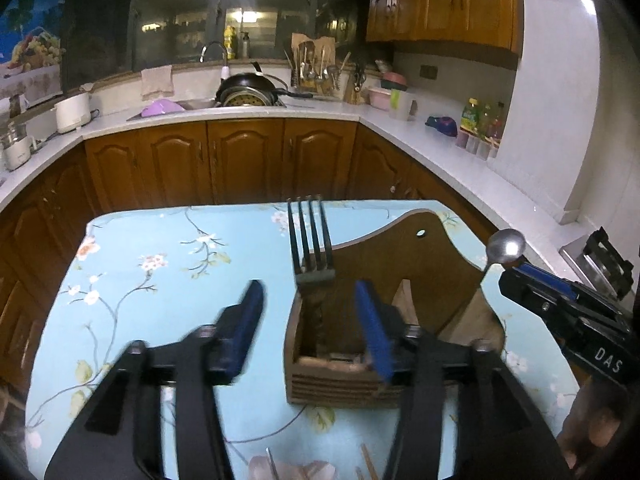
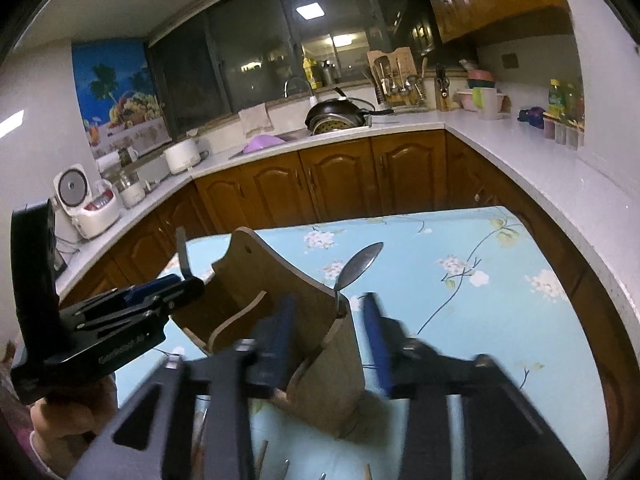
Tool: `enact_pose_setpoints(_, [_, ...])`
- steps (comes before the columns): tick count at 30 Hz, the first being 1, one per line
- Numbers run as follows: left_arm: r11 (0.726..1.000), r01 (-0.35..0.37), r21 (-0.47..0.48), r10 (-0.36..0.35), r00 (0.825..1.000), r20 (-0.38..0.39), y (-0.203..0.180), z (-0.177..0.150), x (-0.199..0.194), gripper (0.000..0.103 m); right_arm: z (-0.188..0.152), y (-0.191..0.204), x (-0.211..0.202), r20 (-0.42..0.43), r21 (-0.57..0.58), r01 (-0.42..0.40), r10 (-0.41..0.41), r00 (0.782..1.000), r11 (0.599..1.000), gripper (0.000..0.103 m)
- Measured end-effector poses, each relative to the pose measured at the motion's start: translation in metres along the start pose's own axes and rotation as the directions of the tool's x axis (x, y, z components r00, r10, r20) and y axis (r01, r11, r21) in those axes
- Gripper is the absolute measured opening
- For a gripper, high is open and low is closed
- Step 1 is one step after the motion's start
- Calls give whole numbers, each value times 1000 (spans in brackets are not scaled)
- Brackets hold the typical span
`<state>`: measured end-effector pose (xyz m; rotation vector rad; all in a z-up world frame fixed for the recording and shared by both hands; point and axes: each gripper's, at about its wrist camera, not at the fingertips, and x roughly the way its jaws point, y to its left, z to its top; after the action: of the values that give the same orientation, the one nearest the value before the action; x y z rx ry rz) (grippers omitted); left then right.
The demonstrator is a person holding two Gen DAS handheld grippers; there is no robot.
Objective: Organize utensils
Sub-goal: 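Open the left tool dropping the fork while the right tool releases the spoon into the holder, then grasp a thin metal utensil with the left tool while the right tool grasps a wooden chopstick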
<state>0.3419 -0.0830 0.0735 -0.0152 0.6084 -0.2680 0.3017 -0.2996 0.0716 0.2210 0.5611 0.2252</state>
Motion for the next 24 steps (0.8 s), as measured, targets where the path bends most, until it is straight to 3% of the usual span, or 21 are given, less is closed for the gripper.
enact_pose_setpoints(4, [1000, -19, -19, 19, 1000, 23, 7, -8, -26, 76, -4, -2, -16, 16, 18, -9, 9, 1000, 1000, 49])
enact_pose_setpoints(8, [998, -20, -63, 23, 999, 45, 21, -22, -58, 83, -15, -3, -37, 42, 21, -11, 10, 999, 1000, 67])
enact_pose_setpoints(13, [994, -27, -105, 34, 997, 66, 37, -48, -98, 88, -34, 0, -73, 77, 26, -23, 21, 997, 999, 81])
enact_pose_setpoints(18, [986, -41, -162, 52, 997, 60, 56, -80, -133, 89, -56, 3, -106, 99, 38, -27, 23, 995, 999, 87])
enact_pose_setpoints(24, [975, -73, -211, 77, 997, 10, 71, -116, -148, 89, -89, 3, -139, 104, 34, 5, -8, 995, 999, 91])
